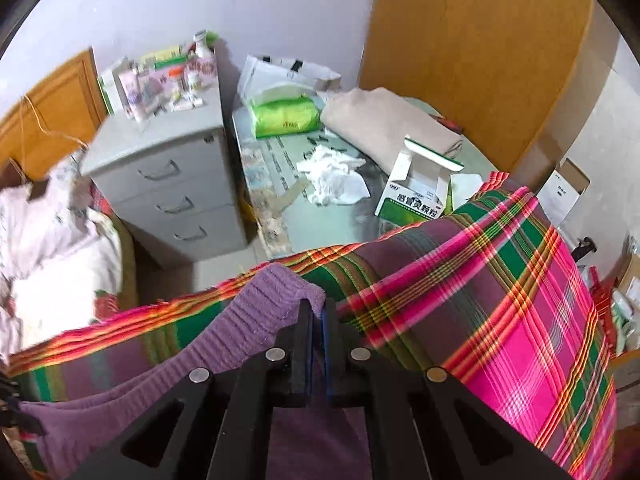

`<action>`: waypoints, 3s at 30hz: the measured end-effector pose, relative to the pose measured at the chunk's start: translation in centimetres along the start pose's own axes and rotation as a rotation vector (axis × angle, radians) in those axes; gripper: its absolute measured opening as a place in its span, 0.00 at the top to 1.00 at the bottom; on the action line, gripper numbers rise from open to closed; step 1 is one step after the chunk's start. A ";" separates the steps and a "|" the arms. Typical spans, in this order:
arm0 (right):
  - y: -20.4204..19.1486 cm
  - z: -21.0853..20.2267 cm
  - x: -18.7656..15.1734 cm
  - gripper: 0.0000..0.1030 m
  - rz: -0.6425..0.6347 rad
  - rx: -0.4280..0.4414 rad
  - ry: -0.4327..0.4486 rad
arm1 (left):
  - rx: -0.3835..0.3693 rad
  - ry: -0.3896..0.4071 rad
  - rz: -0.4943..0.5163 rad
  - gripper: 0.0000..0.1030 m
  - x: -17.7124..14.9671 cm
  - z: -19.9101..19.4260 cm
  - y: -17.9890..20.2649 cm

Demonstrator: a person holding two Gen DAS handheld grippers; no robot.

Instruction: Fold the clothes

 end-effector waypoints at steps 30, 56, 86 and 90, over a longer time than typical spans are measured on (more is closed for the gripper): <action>6.7 -19.4 -20.6 0.68 0.645 -0.007 0.268 | -0.005 -0.033 -0.052 0.83 -0.6 -0.3 -0.2; 4.6 -27.6 -54.4 0.62 1.382 -0.277 0.399 | 0.052 0.085 -0.139 0.92 -0.5 -0.4 0.3; 11.9 -25.8 -66.6 0.57 1.703 -0.320 0.413 | 0.151 0.104 -0.107 0.91 -1.8 -1.6 1.0; 12.3 -25.0 -66.8 0.57 1.706 -0.299 0.412 | 0.187 0.141 0.013 0.80 -2.7 -2.5 3.5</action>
Point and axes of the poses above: each gripper's, at about its wrist camera, not at the fingertips, and z roughly the way its jaws point, y to its right, x to its top, the point moved 8 cm from there along z, roughly the way its jaws point, and after that the axes turned 8 degrees about -y, right-handed, at the moved point
